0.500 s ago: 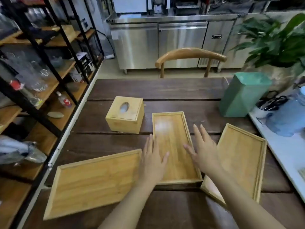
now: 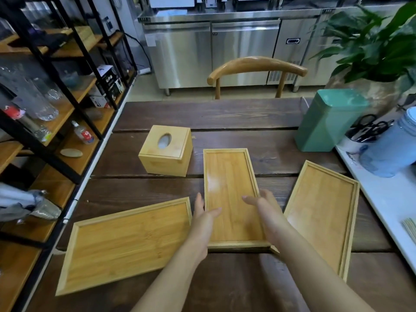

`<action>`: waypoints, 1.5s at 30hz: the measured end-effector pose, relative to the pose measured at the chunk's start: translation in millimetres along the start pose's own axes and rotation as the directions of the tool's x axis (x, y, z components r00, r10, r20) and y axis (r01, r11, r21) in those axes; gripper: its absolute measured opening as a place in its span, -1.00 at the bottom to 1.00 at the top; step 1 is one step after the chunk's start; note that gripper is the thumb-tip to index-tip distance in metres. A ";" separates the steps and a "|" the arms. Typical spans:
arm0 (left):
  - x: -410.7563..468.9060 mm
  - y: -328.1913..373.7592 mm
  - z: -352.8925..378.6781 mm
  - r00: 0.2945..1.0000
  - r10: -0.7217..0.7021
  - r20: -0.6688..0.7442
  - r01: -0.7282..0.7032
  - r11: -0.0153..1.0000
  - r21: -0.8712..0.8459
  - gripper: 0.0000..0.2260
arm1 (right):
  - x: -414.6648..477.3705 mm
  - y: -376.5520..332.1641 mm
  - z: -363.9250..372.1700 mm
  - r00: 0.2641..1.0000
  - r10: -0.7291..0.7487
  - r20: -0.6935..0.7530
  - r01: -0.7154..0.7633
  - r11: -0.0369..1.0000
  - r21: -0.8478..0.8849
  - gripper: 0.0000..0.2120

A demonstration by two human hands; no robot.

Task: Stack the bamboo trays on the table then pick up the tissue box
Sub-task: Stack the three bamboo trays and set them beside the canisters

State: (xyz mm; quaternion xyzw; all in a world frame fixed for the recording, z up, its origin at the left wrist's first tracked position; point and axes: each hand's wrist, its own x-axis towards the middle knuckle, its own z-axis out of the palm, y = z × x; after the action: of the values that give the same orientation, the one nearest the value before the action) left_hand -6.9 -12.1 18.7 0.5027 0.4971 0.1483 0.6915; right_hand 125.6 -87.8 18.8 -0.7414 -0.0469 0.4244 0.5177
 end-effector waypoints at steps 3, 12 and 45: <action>-7.9 8.1 -5.6 0.997 -0.051 -0.062 0.050 0.999 -0.020 -0.44 | -2.9 -0.9 -6.1 0.992 0.126 0.014 -0.127 0.986 0.113 -0.49; -50.9 23.8 -2.5 0.996 -0.031 -0.079 0.024 0.995 -0.092 -0.84 | -51.1 -16.5 -3.4 0.909 -0.384 -0.159 0.350 0.914 -0.205 -0.82; -72.1 -37.5 -234.5 0.565 0.149 -0.811 -0.068 0.989 0.134 -0.74 | -57.2 26.2 140.3 0.944 -0.302 0.135 0.327 0.912 -0.249 -0.64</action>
State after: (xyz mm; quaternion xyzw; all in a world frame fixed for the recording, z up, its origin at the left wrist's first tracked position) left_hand -247.5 48.6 25.8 0.4364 0.7344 0.3842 0.3503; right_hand -15.4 -26.9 16.3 -0.7665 -0.2470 0.3595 0.4714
